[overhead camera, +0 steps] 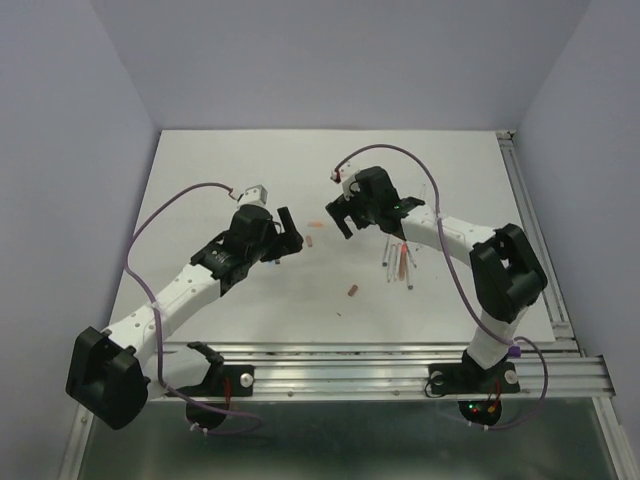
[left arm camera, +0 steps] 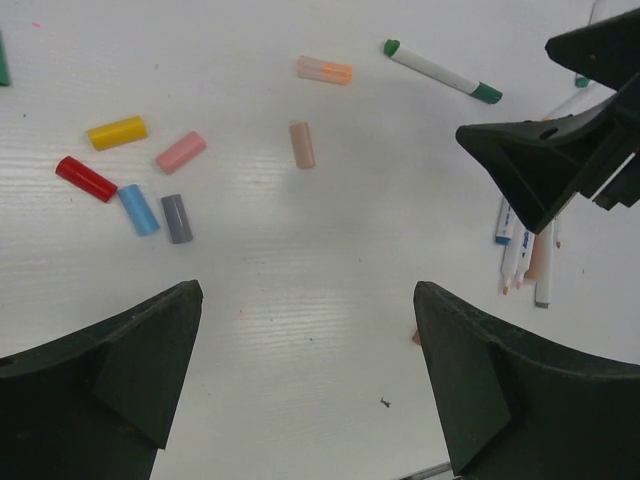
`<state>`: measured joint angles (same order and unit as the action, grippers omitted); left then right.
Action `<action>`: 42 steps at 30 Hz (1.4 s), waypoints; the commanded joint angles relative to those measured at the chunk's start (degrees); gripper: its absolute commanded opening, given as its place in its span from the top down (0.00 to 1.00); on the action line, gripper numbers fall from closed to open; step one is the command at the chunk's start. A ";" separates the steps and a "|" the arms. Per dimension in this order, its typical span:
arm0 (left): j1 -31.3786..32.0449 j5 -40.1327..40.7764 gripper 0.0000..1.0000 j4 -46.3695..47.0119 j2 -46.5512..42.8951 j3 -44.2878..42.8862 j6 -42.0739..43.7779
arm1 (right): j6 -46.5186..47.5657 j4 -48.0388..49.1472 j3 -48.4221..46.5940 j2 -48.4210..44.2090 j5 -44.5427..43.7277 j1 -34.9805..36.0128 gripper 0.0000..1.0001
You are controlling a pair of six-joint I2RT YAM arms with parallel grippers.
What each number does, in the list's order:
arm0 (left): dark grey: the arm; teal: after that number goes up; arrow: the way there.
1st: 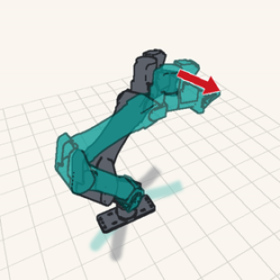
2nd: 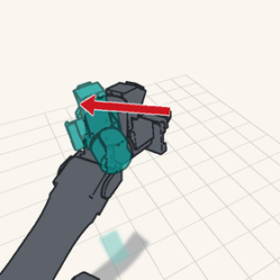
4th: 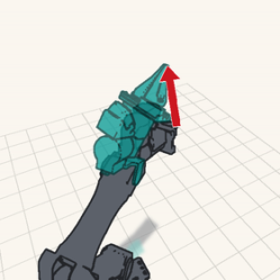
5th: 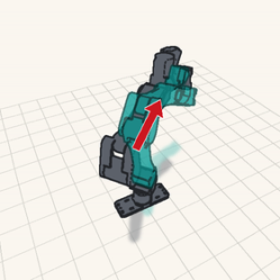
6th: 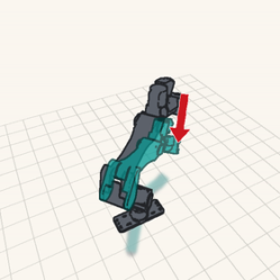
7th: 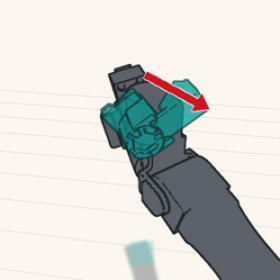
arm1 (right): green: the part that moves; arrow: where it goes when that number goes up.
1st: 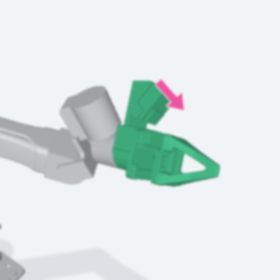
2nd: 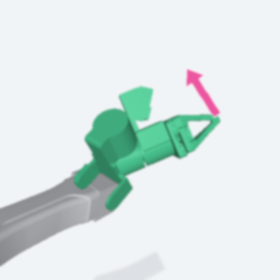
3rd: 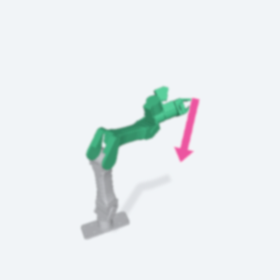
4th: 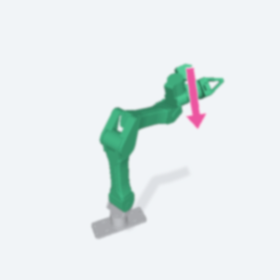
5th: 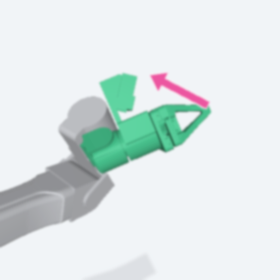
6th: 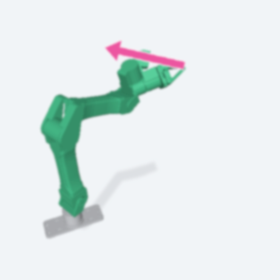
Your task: Open the pen caps
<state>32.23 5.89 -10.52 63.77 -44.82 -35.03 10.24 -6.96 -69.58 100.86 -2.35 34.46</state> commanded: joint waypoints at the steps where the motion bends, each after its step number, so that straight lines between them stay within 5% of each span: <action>1: -0.15 -1.58 0.01 1.82 -2.07 1.66 -0.39 | 9.97 -4.98 -9.07 4.51 4.90 -0.79 0.00; 12: -0.15 -2.29 0.01 2.09 -2.07 2.37 -0.57 | 10.42 -10.87 -21.99 18.22 6.83 -3.43 0.05; 19: -0.06 -2.20 0.01 2.17 -2.15 2.10 -0.57 | 10.33 -14.05 -25.61 23.51 9.29 -4.84 0.20; 32: -0.15 -2.20 0.01 1.47 -3.21 2.28 -1.01 | 6.12 -14.75 -20.95 24.39 10.61 -4.93 0.71; 42: -0.06 -3.60 0.01 0.68 -7.42 3.24 -1.62 | -1.96 -4.83 -12.96 15.53 18.17 -4.93 0.97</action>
<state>32.23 3.22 -10.28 59.02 -42.61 -36.36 13.23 -15.11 -85.95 121.32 13.21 29.23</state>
